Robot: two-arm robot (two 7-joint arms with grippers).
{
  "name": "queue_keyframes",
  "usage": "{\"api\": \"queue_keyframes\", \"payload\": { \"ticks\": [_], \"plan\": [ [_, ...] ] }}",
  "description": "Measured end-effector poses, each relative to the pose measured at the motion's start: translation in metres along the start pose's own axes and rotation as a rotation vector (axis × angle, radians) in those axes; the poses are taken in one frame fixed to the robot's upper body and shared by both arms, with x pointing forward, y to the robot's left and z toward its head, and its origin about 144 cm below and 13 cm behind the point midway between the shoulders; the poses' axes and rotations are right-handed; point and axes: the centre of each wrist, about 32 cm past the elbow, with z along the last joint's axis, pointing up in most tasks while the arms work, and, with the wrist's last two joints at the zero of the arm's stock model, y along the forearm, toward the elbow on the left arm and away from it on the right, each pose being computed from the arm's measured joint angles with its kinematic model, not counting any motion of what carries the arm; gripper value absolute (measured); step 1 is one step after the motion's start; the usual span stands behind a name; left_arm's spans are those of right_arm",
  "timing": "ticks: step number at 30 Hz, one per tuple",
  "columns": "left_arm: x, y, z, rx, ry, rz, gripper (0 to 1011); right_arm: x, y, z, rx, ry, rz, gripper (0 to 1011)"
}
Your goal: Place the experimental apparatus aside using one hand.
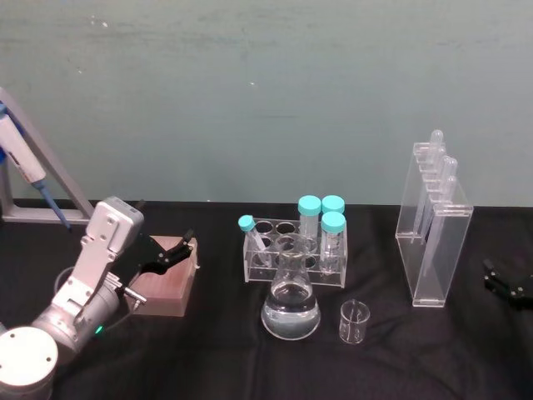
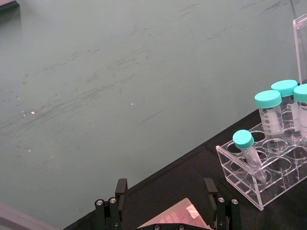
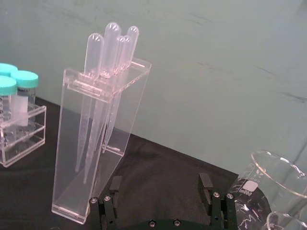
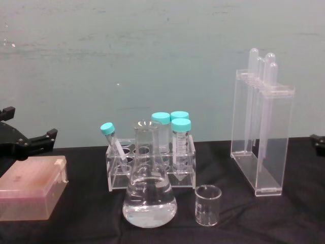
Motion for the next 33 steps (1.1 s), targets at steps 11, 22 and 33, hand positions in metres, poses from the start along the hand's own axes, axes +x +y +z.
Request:
{"api": "queue_keyframes", "payload": {
  "ticks": [11,22,33],
  "plan": [
    [0.0,0.0,0.0,0.0,0.0,0.0,1000,-0.009,-0.016,0.008,0.039,0.08,0.005,1003],
    [0.0,0.0,0.0,0.0,0.0,0.0,1000,-0.032,-0.026,0.021,0.063,0.131,0.028,1003],
    [0.0,0.0,0.0,0.0,0.0,0.0,1000,-0.056,-0.022,0.033,0.085,0.141,0.041,1003]
  ]
}}
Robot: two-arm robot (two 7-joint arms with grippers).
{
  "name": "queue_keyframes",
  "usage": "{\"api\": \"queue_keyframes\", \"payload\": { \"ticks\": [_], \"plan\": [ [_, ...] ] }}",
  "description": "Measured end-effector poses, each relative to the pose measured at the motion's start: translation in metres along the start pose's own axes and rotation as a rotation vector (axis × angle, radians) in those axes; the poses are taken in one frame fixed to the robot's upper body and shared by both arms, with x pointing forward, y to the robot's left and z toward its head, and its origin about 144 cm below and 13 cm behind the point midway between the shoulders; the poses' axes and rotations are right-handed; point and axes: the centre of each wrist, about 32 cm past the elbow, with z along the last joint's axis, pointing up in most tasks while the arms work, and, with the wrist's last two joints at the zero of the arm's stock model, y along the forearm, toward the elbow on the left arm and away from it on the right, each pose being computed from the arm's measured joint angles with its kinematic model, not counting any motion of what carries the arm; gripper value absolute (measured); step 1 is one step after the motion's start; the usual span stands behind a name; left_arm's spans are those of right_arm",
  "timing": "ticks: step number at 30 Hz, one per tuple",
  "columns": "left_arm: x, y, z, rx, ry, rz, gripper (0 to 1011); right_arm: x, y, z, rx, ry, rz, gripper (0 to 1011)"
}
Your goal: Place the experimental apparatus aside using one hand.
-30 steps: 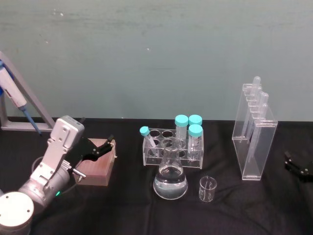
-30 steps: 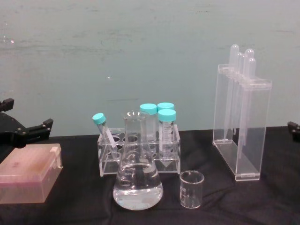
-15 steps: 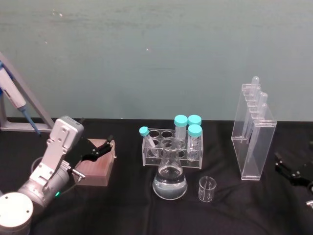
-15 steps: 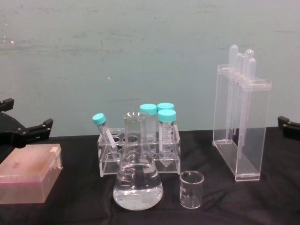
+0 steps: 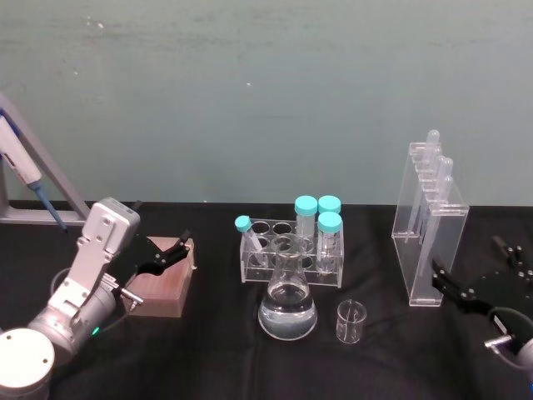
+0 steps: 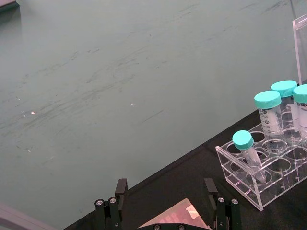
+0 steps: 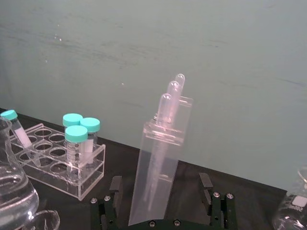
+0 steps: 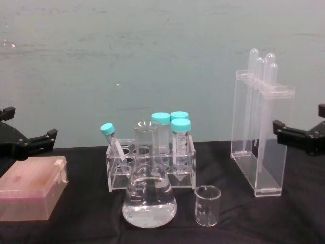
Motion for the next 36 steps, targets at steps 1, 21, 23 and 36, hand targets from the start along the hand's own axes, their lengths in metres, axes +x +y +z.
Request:
{"api": "queue_keyframes", "payload": {
  "ticks": [1,21,23,36],
  "plan": [
    [0.0,0.0,0.0,0.0,0.0,0.0,1000,-0.003,0.002,0.001,0.003,0.0,-0.001,1003],
    [0.0,0.0,0.0,0.0,0.0,0.0,1000,-0.034,0.027,0.014,0.044,0.008,-0.073,1003],
    [0.0,0.0,0.0,0.0,0.0,0.0,1000,-0.036,0.029,0.015,0.049,0.009,-0.093,1003],
    [0.0,0.0,0.0,0.0,0.0,0.0,1000,-0.041,0.038,0.015,0.082,0.032,-0.164,1003]
  ]
}}
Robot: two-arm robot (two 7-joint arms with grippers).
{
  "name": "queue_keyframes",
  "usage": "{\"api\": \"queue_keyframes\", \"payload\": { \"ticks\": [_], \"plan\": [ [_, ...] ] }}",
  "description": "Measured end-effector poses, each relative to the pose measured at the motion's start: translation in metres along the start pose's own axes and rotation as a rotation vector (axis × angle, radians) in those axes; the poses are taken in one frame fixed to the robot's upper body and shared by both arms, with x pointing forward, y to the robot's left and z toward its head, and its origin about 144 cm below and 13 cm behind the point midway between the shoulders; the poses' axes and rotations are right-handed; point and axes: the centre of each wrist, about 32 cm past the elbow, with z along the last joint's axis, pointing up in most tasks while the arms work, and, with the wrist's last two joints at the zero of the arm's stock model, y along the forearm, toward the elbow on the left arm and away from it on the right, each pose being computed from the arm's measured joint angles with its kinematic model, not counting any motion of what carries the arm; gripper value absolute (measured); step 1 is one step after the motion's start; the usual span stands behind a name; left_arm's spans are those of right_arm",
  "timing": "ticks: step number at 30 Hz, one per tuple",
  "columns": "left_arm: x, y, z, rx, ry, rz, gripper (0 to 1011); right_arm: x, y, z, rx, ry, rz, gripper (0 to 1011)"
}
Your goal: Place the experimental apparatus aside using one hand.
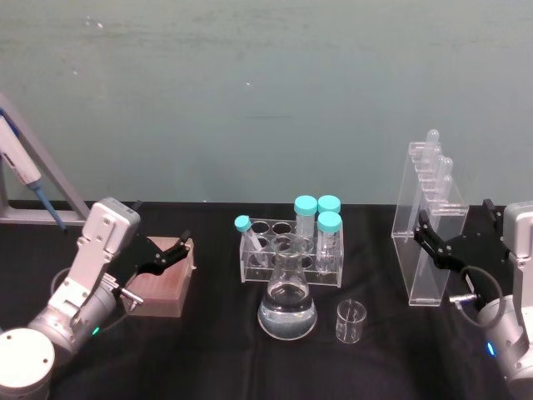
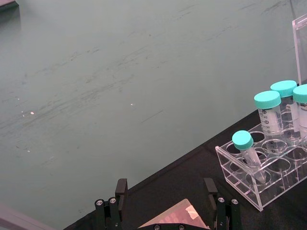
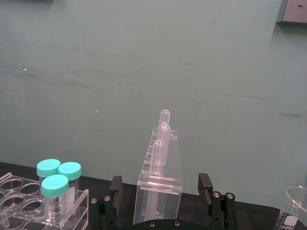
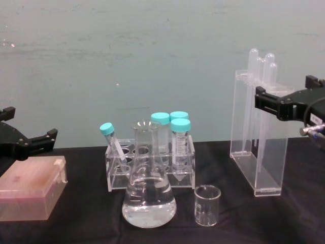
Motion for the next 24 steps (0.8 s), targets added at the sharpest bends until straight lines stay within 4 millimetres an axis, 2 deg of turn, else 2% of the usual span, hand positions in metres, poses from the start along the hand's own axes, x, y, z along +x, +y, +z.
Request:
{"api": "queue_keyframes", "payload": {
  "ticks": [24],
  "plan": [
    [0.0,0.0,0.0,0.0,0.0,0.0,1000,-0.006,0.024,-0.004,-0.007,0.069,-0.034,1003]
  ]
}}
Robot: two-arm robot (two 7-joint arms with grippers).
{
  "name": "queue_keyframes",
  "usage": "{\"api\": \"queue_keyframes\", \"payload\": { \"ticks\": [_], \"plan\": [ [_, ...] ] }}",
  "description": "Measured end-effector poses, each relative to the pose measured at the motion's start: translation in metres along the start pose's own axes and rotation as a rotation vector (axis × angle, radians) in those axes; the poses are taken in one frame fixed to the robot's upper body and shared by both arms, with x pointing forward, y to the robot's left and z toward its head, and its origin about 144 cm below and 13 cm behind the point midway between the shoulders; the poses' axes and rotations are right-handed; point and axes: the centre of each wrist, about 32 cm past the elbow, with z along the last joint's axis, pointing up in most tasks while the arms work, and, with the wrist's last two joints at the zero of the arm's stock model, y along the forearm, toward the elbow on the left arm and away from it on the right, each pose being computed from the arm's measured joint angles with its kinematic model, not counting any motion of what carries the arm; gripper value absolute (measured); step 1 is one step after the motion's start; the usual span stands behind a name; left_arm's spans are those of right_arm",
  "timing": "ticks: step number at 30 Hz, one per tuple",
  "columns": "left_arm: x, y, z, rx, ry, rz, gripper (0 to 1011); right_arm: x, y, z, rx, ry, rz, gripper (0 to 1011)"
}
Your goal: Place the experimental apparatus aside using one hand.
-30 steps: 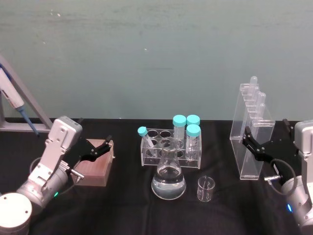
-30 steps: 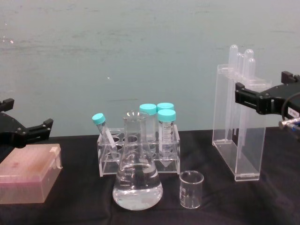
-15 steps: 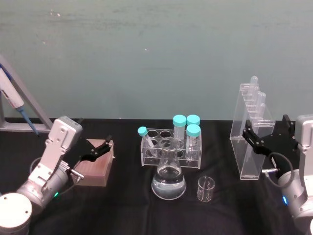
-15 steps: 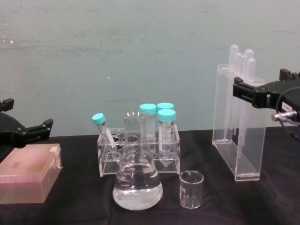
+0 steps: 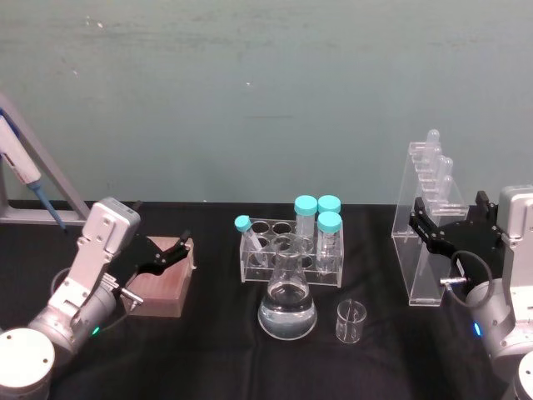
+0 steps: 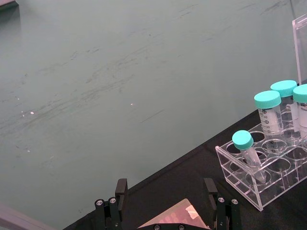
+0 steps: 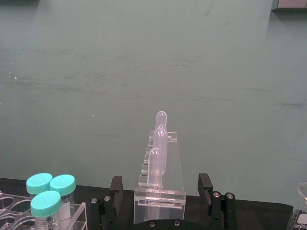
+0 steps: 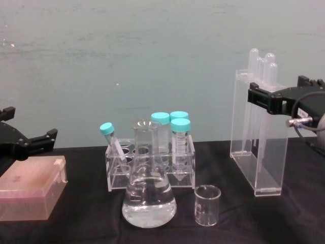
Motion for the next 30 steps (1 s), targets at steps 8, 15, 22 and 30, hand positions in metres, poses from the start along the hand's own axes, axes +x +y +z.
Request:
{"api": "queue_keyframes", "payload": {
  "ticks": [8,15,22,30],
  "plan": [
    [0.0,0.0,0.0,0.0,0.0,0.0,1000,0.0,0.007,-0.001,-0.007,0.004,0.0,1003],
    [0.0,0.0,0.0,0.0,0.0,0.0,1000,0.0,0.012,-0.003,-0.014,0.009,0.003,1003],
    [0.0,0.0,0.0,0.0,0.0,0.0,1000,0.001,0.017,-0.004,-0.015,0.013,0.006,1003],
    [0.0,0.0,0.0,0.0,0.0,0.0,1000,0.001,0.022,-0.005,-0.013,0.019,0.003,1003]
  ]
}}
